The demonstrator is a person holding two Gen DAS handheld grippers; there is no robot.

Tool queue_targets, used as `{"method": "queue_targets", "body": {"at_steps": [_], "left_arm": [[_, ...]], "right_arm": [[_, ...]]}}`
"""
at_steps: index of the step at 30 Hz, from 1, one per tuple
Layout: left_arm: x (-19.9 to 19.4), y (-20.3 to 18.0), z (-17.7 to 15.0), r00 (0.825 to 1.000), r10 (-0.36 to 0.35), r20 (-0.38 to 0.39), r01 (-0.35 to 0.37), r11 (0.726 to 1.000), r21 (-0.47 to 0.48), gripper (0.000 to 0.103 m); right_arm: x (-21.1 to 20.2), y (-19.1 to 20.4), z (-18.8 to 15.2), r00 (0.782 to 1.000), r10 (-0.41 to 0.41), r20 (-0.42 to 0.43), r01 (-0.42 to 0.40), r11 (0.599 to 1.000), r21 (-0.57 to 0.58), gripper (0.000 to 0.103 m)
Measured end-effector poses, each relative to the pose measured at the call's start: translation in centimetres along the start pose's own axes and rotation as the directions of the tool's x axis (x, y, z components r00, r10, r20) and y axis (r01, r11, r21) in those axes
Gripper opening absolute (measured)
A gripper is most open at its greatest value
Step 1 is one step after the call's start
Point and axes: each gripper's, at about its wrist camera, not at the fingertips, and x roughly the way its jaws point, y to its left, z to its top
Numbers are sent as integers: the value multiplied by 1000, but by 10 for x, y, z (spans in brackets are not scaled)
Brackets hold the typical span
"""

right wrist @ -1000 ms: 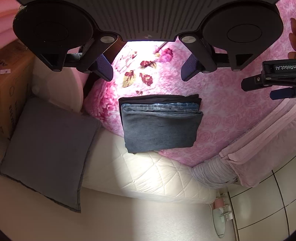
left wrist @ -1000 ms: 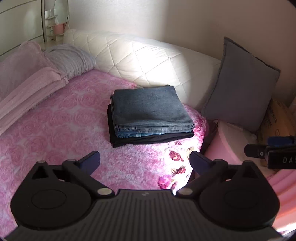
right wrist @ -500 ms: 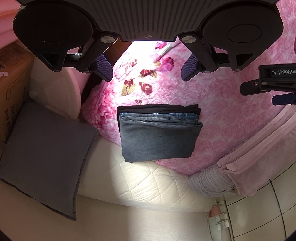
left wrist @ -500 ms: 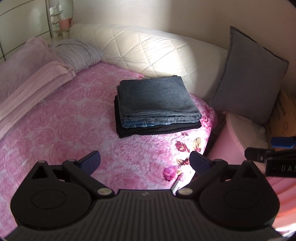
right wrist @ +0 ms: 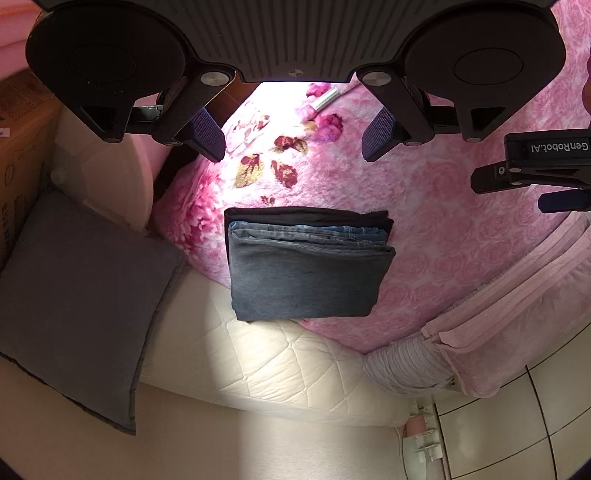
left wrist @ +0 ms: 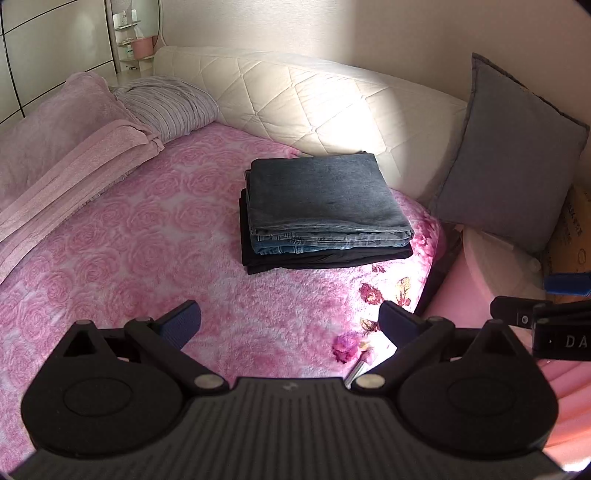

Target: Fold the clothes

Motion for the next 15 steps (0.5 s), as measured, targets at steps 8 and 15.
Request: {"method": "queue_targets", "body": {"at_steps": [8,15], "left_arm": [[2,-6,0,1000,12,1,-12,1000,5,101],[3,-9,0,1000,12,2,-12,1000,-1,101]], "right_arm": [[4,-6,3,1000,7,1,-7,1000,-2,84],[5,-11,5,1000,13,-2,-13,1000,-5,84]]}}
